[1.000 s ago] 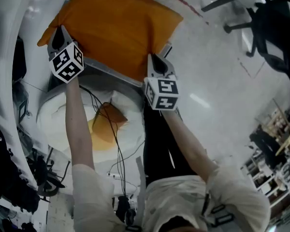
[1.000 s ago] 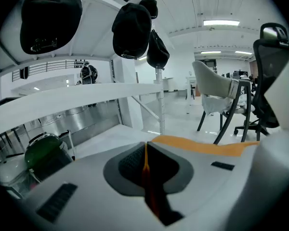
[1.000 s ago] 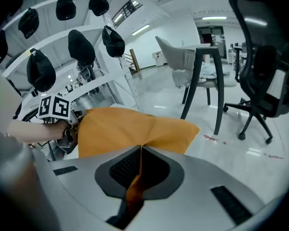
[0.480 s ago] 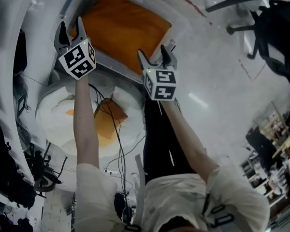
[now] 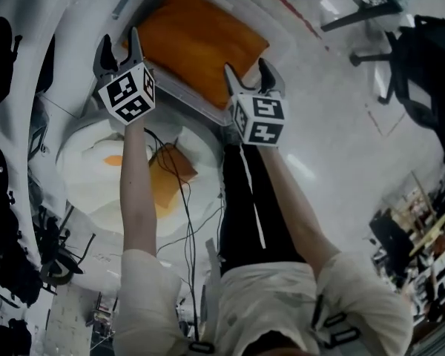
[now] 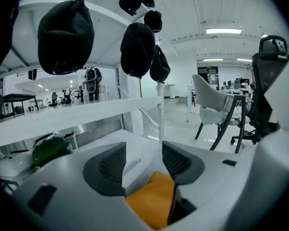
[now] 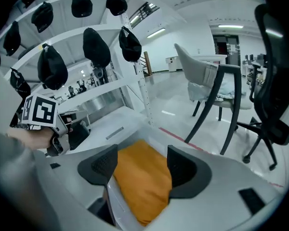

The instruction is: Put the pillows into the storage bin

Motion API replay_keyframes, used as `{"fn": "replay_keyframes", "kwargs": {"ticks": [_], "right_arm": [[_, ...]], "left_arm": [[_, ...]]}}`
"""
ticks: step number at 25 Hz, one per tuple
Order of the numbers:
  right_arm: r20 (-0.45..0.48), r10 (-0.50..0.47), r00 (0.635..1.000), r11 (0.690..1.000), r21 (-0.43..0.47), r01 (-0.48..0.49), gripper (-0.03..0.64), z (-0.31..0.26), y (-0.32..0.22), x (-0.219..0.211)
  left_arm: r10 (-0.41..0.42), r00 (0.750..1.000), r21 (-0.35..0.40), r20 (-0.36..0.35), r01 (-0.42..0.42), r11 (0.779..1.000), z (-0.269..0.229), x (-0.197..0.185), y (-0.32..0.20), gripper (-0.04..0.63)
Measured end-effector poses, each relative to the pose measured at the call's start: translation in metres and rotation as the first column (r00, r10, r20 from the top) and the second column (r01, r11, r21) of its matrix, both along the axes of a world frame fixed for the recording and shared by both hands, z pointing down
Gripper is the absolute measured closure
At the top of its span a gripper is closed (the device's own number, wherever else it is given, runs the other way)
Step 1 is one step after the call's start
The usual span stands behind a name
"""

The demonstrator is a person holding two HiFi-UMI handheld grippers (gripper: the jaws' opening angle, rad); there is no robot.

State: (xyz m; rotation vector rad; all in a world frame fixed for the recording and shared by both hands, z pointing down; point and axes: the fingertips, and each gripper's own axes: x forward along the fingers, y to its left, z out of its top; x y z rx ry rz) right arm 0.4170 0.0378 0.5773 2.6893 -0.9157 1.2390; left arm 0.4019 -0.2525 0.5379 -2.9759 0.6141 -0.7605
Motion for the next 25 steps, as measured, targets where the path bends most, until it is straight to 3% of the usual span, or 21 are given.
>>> {"fn": "replay_keyframes", "kwargs": {"ticks": [4,8,11,13,15,20,22,25], "right_arm": [[-0.058,-0.073,0.996,0.997,0.021,0.074,0.308,-0.043,-0.021,0.0],[-0.112,-0.179,0.978,0.98,0.07,0.187,0.308,-0.088,-0.059,-0.007],[-0.151,-0.283,0.947,0.949,0.102,0.299,0.308,-0.116,-0.1,-0.031],[-0.174,-0.376,0.91,0.91,0.117,0.398,0.308,-0.127,-0.13,-0.056],[-0.189,-0.487,0.853,0.849,0.13,0.513,0.308,-0.132,-0.162,-0.086],[-0.205,-0.709,0.675,0.667,0.116,0.736,0.308,-0.117,-0.227,-0.181],[-0.202,-0.773,0.602,0.593,0.111,0.798,0.308,-0.101,-0.248,-0.221],[-0.19,-0.847,0.497,0.485,0.107,0.868,0.308,-0.069,-0.273,-0.274]], "left_arm": [[-0.068,0.997,-0.011,-0.036,0.068,0.998,-0.042,-0.038,-0.009,0.374],[-0.184,0.979,-0.022,-0.083,0.183,0.983,-0.082,-0.1,-0.011,0.373],[-0.308,0.947,-0.049,-0.092,0.305,0.951,-0.092,-0.167,-0.015,0.373],[-0.413,0.906,-0.068,-0.089,0.408,0.91,-0.092,-0.219,-0.018,0.373],[-0.53,0.843,-0.082,-0.088,0.524,0.848,-0.089,-0.275,-0.021,0.373],[-0.758,0.646,-0.144,-0.086,0.745,0.651,-0.065,-0.414,-0.023,0.37],[-0.83,0.553,-0.202,-0.076,0.806,0.556,-0.04,-0.465,-0.015,0.367],[-0.918,0.393,-0.356,-0.054,0.852,0.385,0.01,-0.525,0.009,0.365]]}}
